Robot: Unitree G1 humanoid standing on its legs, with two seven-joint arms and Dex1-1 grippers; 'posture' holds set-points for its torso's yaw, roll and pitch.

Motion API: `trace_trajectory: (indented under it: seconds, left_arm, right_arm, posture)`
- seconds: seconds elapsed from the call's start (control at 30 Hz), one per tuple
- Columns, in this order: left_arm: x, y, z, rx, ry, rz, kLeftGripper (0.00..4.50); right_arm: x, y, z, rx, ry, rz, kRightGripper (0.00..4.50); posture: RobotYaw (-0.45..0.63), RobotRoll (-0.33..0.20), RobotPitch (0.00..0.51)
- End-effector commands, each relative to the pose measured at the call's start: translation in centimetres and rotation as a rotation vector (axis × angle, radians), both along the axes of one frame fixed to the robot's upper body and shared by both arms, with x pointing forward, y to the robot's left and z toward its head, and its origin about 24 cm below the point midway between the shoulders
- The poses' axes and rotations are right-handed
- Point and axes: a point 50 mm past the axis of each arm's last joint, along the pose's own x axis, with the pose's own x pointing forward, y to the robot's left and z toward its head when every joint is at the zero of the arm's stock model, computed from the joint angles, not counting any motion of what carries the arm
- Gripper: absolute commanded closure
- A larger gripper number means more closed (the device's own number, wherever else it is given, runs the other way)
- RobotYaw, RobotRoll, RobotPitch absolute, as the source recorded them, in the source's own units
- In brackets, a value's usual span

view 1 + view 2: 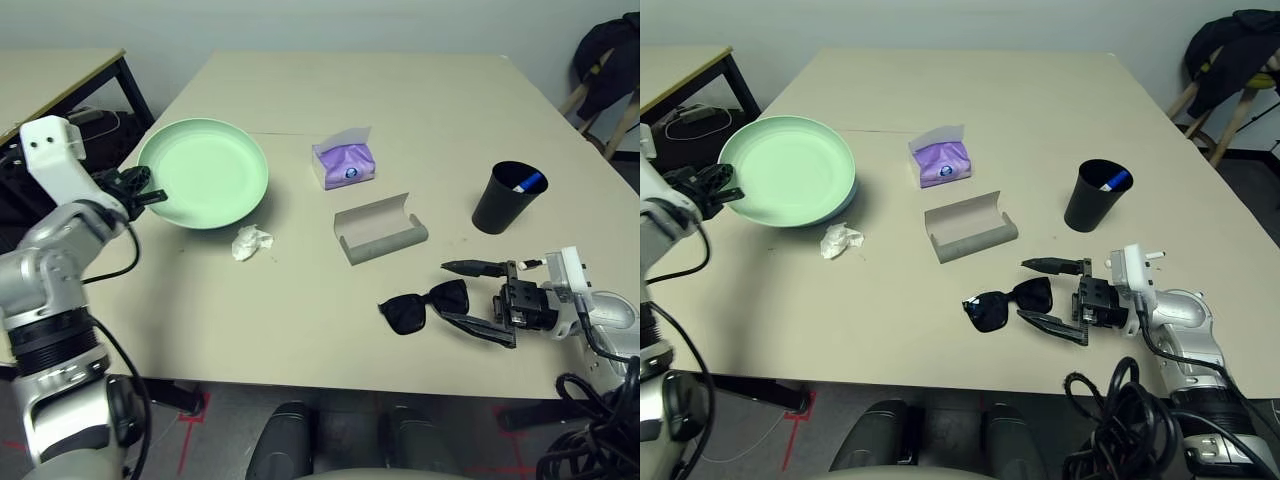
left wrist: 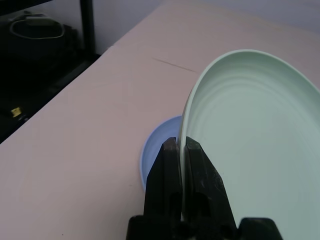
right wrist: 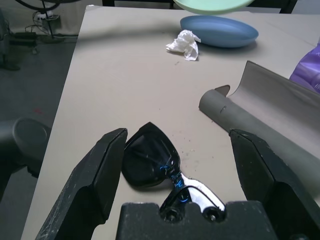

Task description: Organize and tidy the items on the table.

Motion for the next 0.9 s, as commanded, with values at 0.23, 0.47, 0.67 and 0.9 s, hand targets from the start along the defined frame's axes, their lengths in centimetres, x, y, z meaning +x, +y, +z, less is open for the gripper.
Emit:
trace_trajectory:
  seconds: [0.23,0.47,0.67,0.9]
  left_arm:
    - [2.1,-0.4,-3.1,0.059,0.078,0.087,4.48]
    - [2.5,-0.7,-3.9,0.079,0.099,0.071,2.93]
    - [2.4,-1.1,-3.3,0.077,0.054,0.041,0.58]
    - [1.5,-1.7,-2.1,0.092,-0.021,-0.042,0.05]
  right_arm:
    - [-0.1,0.1,-0.1,-0.001,0.004,-0.004,0.00]
    - [-0.1,-0.4,-0.3,-0.005,0.001,-0.014,0.00]
    - [-0.2,-0.3,-0.6,0.017,0.002,-0.024,0.00]
    - [-0.2,-0.2,-0.7,0.041,0.003,-0.058,0.00]
  posture:
    - [0.06,0.000,0.044]
    - [0.06,0.000,0.045]
    - [0.06,0.000,0.045]
    - [0.07,0.000,0.056]
